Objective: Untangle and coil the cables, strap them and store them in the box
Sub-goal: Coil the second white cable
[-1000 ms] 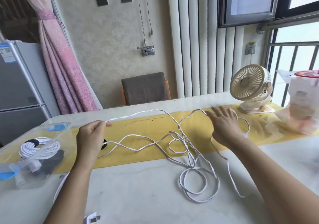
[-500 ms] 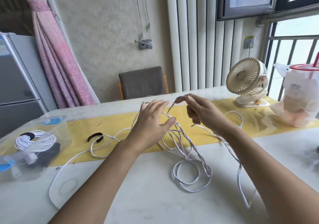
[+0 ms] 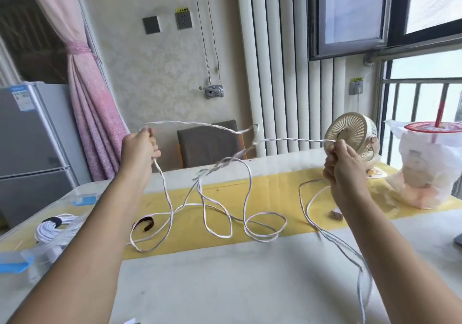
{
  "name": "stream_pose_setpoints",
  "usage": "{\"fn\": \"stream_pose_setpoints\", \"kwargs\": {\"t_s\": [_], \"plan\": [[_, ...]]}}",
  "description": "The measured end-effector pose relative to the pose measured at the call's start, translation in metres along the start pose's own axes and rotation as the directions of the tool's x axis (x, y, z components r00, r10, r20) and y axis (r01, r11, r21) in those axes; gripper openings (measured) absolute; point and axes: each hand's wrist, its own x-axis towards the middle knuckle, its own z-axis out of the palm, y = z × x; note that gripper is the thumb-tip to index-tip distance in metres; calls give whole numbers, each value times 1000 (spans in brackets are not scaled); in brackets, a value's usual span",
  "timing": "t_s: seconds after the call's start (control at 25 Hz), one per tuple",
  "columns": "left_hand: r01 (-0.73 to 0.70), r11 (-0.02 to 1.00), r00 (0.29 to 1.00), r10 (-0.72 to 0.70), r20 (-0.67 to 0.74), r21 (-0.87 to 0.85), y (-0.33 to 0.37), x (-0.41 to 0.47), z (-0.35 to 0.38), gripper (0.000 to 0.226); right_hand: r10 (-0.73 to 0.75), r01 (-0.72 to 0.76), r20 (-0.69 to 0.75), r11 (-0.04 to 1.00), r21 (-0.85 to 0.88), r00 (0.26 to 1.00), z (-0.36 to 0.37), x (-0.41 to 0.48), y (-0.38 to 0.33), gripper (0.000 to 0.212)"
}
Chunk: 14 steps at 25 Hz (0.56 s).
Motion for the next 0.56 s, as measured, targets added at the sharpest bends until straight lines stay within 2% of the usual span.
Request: {"fn": "stream_pose_setpoints", "kwargs": {"t_s": [0.08,0.16,0.2,0.24,0.28,0.32,0.36,0.4,0.44,0.48,0.52,0.56], "plan": [[74,985,993,-86,-75,-153,15,14,-31,38,44,-51,-182,998,-34,982,-19,13,-4,36],[128,989,979,-139,-151,-77,7,14,-55,38,20,-93,-233,947,-306,972,-28,21,6,37],[158,987,971,-148,-187,36,-5,11,-64,38,-7,-95,-197,859,-503,980,-28,23,13,37],[198,960,965,-156,-212,196,-18,9,-71,37,-34,-80,-149,716,-693,988,-27,23,21,36],[246,882,962,-172,-212,403,-30,5,-75,34,-49,-62,-104,535,-843,993,-27,20,27,32],[275,716,961,-213,-175,642,-40,1,-81,31,-41,-63,-81,341,-938,996,-27,16,30,28],[243,455,950,-288,-117,857,-48,-5,-85,27,-8,-87,-90,162,-983,996,-28,11,30,26],[143,151,916,-395,-73,978,-52,-12,-88,23,29,-111,-111,1,-994,993,-28,7,29,28],[4,-122,866,-496,-64,992,-53,-20,-89,18,79,-102,-115,-152,-983,990,-27,3,27,32],[-125,-323,821,-565,-85,938,-48,-30,-86,13,132,-60,-102,-289,-955,986,-25,-3,26,35],[-238,-434,785,-612,-91,869,-40,-39,-80,9,172,-6,-82,-402,-915,982,-23,-7,28,36],[-326,-474,765,-640,-66,818,-34,-46,-74,29,190,55,-47,-498,-866,981,-21,-10,31,38]]}}
